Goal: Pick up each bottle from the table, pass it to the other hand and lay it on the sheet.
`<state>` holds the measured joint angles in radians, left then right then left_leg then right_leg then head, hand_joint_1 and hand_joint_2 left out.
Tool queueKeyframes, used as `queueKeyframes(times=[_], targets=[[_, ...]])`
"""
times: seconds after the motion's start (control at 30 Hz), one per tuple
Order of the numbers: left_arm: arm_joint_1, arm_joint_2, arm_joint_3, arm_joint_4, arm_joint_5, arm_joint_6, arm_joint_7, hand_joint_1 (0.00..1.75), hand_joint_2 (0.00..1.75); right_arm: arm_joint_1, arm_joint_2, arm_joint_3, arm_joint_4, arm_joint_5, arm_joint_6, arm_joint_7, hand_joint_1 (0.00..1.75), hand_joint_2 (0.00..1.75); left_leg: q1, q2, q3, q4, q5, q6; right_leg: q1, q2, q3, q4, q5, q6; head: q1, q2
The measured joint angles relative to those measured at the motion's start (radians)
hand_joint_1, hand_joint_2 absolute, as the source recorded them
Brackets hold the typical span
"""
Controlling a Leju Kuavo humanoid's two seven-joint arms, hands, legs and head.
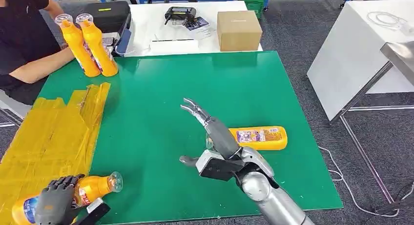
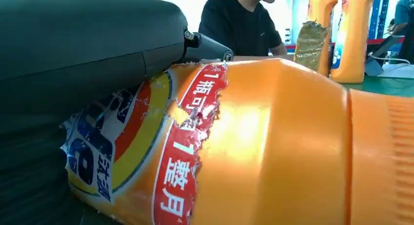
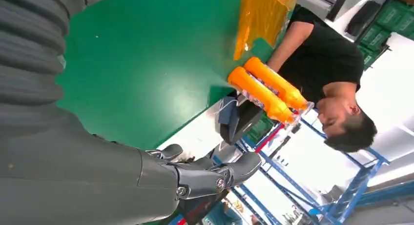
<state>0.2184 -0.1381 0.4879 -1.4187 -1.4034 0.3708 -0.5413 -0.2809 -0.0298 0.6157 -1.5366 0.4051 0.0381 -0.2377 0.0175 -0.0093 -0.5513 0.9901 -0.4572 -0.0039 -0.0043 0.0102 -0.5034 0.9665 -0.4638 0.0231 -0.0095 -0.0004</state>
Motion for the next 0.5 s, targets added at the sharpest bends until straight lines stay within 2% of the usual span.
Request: queueKeyframes(times=[0.27,0.47,0.5], targets=[[-0.007,0.002,0.001,0.009,-0.041,0.029,0.013,1.75,1.75,-0.001,-0.004,0.003,0.000,0.001,0.002,0.000,0.00,1.75,0.000,-0.001,0.000,0.000,0.000,0.000,0.000,-0.001,0.000,0.000,0.000,0.000,0.000,0.000],[-0.073,0.053,-0.006,0.099,-0.118,0.058,0.071,1.75,1.75,-0.021,-0.006,0.009,0.000,0.003,0.011,0.002,0.00,1.75,0.000,-0.005,0.001,0.000,0.002,-0.001,0.000,-0.004,0.002,0.000,0.000,0.000,0.000,0.000],[-0.087,0.064,-0.011,0.120,-0.122,0.058,0.080,0.00,0.00,-0.028,-0.007,0.010,0.000,0.004,0.012,0.007,0.00,1.75,0.000,-0.006,0.002,-0.001,0.003,-0.001,0.000,-0.006,0.003,0.000,0.000,0.000,0.000,0.000]])
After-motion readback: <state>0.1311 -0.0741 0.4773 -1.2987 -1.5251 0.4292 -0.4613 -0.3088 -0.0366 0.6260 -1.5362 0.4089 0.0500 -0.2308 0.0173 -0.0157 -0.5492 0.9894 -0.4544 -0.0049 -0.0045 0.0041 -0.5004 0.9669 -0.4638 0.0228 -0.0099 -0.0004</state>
